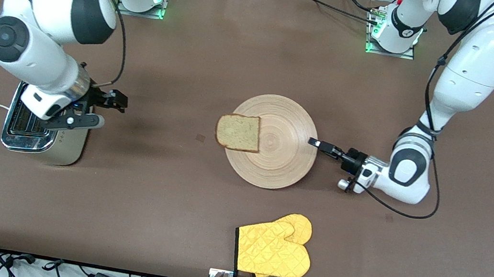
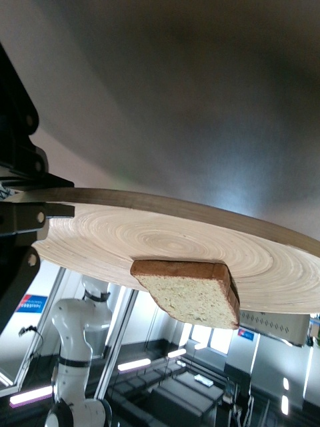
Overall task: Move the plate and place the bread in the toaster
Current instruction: 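Slide the plate toward the toaster with the left gripper while the right gripper approaches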
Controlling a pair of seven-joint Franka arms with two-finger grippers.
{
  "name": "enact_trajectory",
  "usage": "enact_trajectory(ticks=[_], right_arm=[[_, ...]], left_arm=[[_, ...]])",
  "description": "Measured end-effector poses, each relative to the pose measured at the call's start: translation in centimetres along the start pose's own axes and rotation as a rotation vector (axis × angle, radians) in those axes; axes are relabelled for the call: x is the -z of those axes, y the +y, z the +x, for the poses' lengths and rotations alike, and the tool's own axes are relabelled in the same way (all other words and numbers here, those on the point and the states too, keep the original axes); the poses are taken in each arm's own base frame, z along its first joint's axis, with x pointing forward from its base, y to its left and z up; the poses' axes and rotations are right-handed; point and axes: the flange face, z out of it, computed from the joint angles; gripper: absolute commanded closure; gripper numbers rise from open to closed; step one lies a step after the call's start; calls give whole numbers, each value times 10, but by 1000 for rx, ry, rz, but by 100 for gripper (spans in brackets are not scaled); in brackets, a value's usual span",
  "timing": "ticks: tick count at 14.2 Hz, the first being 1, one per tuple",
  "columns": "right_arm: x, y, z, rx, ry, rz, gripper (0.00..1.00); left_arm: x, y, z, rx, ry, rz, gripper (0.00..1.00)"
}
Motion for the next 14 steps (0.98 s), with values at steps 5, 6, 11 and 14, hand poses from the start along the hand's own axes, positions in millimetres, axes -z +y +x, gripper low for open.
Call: enact_trajectory(ticks=[5,6,11,14], right_arm=[[-35,-22,12,1,-12,-3,0],[-38,-24,13,-11,-14,-3,0],[-64,-53,14,-98,-45,-11,0],[-79,-50,16,-159,-69,-16,0]], left_arm=[[-71,5,18,-19,-54,-17,98],[-81,3,22,-23,-57,-4,98],[-107,-6,32,-29,-22,68,96],[-116,-5,34,-37,-9,94,90]])
